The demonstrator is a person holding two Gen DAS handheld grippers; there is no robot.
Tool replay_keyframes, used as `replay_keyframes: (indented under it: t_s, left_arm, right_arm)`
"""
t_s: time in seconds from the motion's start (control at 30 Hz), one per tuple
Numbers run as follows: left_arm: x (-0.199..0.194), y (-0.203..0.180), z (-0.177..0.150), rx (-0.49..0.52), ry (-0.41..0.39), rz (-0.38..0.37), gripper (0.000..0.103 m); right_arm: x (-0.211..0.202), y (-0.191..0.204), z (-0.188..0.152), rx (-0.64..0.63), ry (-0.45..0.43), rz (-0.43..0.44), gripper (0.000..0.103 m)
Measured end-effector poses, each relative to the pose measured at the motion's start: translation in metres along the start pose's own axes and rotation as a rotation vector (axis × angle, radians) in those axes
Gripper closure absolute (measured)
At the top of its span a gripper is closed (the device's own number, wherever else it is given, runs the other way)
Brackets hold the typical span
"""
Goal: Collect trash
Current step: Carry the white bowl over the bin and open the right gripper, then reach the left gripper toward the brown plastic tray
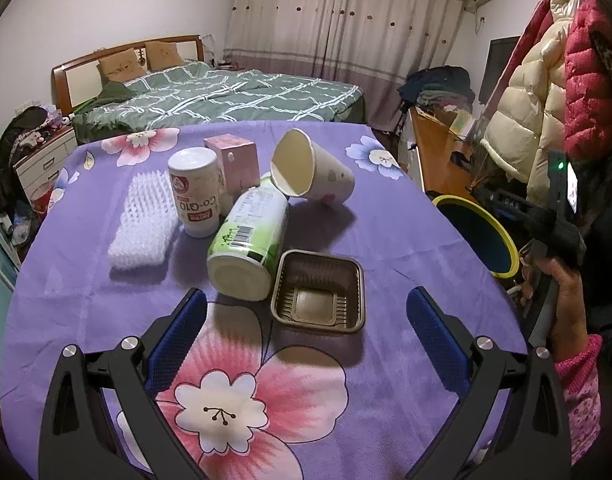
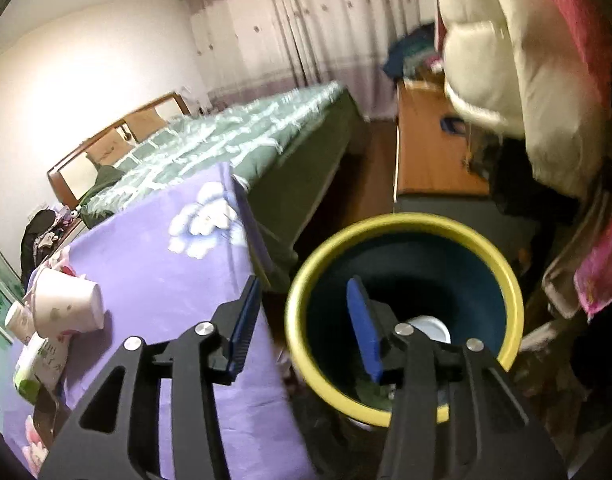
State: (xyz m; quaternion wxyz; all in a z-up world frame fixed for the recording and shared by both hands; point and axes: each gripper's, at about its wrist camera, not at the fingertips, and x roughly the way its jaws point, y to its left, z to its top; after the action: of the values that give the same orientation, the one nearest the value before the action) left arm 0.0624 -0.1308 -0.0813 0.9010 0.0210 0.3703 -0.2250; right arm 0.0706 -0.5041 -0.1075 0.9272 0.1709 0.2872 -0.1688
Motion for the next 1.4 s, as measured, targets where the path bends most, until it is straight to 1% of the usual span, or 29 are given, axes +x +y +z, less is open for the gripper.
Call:
replay_keyframes:
  t_s: [0.07, 0.2, 0.4, 0.5, 0.6, 0.7, 0.73, 0.77, 0.83, 0.9, 0.97, 1.07, 1.13, 1.2, 1.27, 1.3, 1.33, 1.4]
  left_arm:
    - [0.003, -0.001, -0.001, 0.006, 0.01, -0.006, 0.005]
    - [0.016, -0.005, -0.003, 0.017, 0.044, -0.026, 0.005]
    - [0.044, -0.011, -0.006, 0.041, 0.106, -0.048, 0.005]
    - [0.058, -0.012, -0.005, 0.053, 0.126, -0.036, 0.005]
    - [0.068, -0.012, -0.003, 0.055, 0.138, -0.019, 0.005]
    - [0.078, -0.013, -0.001, 0.059, 0.148, -0.012, 0.005]
    - [0.079, -0.014, -0.001, 0.062, 0.149, -0.012, 0.007]
    - [0.08, -0.016, 0.0, 0.067, 0.151, -0.016, 0.013]
    - [0.081, -0.02, 0.0, 0.082, 0.163, -0.036, 0.016]
    - [0.081, -0.029, -0.001, 0.107, 0.164, -0.05, 0.016]
    - [0.084, -0.033, 0.001, 0.12, 0.162, -0.036, 0.016]
    - [0.091, -0.037, 0.006, 0.127, 0.166, -0.039, 0.016]
    - [0.095, -0.043, 0.009, 0.16, 0.167, -0.035, 0.016]
    - [0.099, -0.049, 0.011, 0.181, 0.176, -0.049, 0.016]
    - [0.1, -0.056, 0.012, 0.204, 0.183, -0.082, 0.016]
    - [0.101, -0.058, 0.012, 0.213, 0.18, -0.081, 0.016]
    - [0.102, -0.057, 0.013, 0.213, 0.179, -0.075, 0.017]
    - [0.107, -0.055, 0.014, 0.203, 0.195, -0.075, 0.023]
  right_arm:
    - [-0.004, 0.01, -0.001, -0.04, -0.023, -0.023, 0.057]
    - [-0.002, 0.019, -0.001, -0.073, -0.023, -0.026, 0.055]
    - [0.002, 0.014, -0.001, -0.056, 0.003, -0.027, 0.054]
    - [0.004, 0.016, -0.001, -0.063, 0.011, -0.026, 0.053]
    - [0.005, 0.017, -0.002, -0.069, 0.018, -0.022, 0.05]
    - [0.007, 0.018, -0.001, -0.068, 0.023, -0.02, 0.05]
    - [0.007, 0.018, -0.001, -0.067, 0.025, -0.019, 0.05]
    - [0.008, 0.017, -0.001, -0.066, 0.026, -0.019, 0.05]
    - [0.008, 0.018, -0.002, -0.064, 0.027, -0.016, 0.05]
    - [0.008, 0.018, -0.002, -0.062, 0.028, -0.015, 0.05]
    - [0.008, 0.018, -0.002, -0.063, 0.028, -0.013, 0.05]
    - [0.008, 0.018, -0.002, -0.061, 0.028, -0.014, 0.05]
    - [0.009, 0.018, -0.002, -0.06, 0.032, -0.013, 0.05]
    - [0.009, 0.018, -0.002, -0.06, 0.033, -0.012, 0.05]
    - [0.009, 0.019, -0.003, -0.058, 0.034, -0.009, 0.05]
    - [0.009, 0.02, -0.003, -0.057, 0.035, -0.008, 0.05]
    - [0.01, 0.02, -0.003, -0.056, 0.037, -0.006, 0.05]
    - [0.009, 0.021, -0.004, -0.056, 0.038, -0.003, 0.05]
